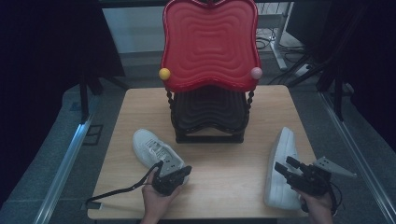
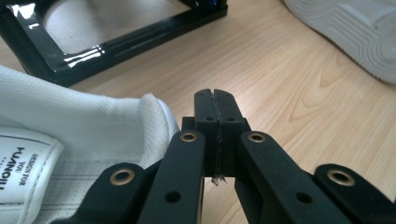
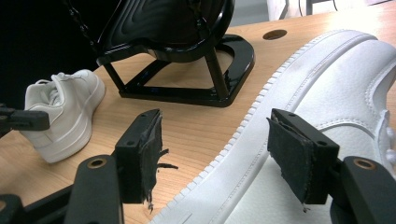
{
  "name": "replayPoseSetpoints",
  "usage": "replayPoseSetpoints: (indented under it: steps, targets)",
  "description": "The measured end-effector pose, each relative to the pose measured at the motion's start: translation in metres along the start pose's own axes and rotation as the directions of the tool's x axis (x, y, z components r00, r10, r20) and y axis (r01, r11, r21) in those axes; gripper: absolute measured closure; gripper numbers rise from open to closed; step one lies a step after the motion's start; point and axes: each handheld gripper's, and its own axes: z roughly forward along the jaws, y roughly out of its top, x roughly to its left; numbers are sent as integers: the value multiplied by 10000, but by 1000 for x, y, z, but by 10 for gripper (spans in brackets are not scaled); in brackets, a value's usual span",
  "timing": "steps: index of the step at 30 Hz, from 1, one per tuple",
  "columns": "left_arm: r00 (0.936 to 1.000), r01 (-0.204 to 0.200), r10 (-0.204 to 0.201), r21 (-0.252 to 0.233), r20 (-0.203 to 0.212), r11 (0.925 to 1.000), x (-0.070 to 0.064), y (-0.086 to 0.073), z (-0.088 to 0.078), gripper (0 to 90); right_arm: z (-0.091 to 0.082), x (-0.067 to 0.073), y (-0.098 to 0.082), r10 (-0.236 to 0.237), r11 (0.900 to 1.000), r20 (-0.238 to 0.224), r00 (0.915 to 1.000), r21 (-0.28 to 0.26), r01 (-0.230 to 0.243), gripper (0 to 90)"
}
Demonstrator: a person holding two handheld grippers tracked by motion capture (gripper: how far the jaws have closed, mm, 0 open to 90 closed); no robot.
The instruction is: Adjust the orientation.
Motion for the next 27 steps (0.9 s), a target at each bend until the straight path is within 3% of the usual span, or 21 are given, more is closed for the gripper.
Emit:
replayPoseSetpoints:
  steps: [8,15,22,27]
  targets:
    - [9995,-201,205,168,-231,9997,-1,-1,-2,900,-1,-1,0,25,10000,-5,10000,9,-25,355]
    - [9996,-159,165,255,-245,9995,6,-14,-23,900,-3,-2,0,56,9999,12,10000,-84,-56,355]
    - [9987,360,-355,125,-369,9993,24,-36,-55,900,-4,-3,0,100,9999,70,9999,-99,-100,355]
    - [9970,559,-557,27,-545,9984,33,-45,-67,900,-5,-2,0,99,9999,74,9999,-122,-98,355]
